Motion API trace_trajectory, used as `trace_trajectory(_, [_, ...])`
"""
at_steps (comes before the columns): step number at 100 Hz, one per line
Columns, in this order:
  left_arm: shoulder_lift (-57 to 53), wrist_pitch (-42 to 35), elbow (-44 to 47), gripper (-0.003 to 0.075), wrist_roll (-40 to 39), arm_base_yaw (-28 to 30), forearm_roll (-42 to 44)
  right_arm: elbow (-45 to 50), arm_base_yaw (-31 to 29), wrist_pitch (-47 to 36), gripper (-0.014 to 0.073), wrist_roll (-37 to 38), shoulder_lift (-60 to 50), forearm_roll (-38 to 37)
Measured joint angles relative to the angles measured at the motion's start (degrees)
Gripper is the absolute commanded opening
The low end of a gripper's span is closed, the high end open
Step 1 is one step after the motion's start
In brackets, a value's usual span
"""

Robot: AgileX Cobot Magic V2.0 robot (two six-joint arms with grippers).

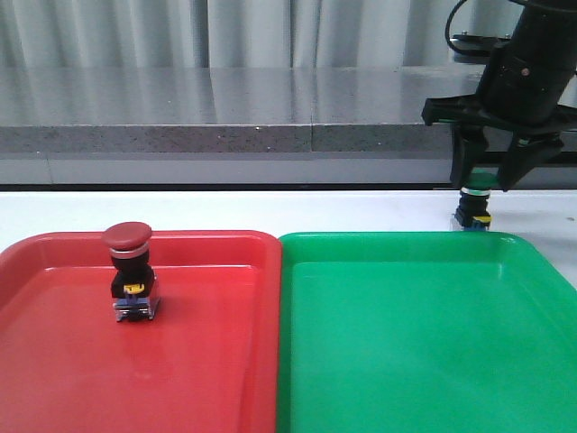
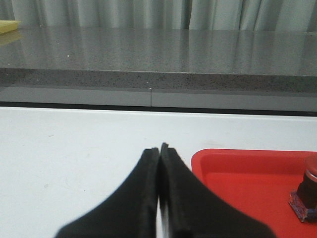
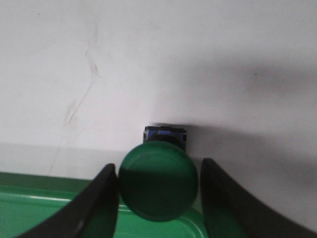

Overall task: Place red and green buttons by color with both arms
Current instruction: 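Lower the right gripper around the green button and close, then lift the green button and carry it nearer, over the green tray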

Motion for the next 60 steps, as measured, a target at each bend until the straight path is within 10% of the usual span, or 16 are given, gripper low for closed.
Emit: trace_trajectory(60, [0.0,0.0,0.0,-0.002,0.0,0.0,0.0,-13.21,0.0,19.03,0.0206,-0.11,0.1,0.71])
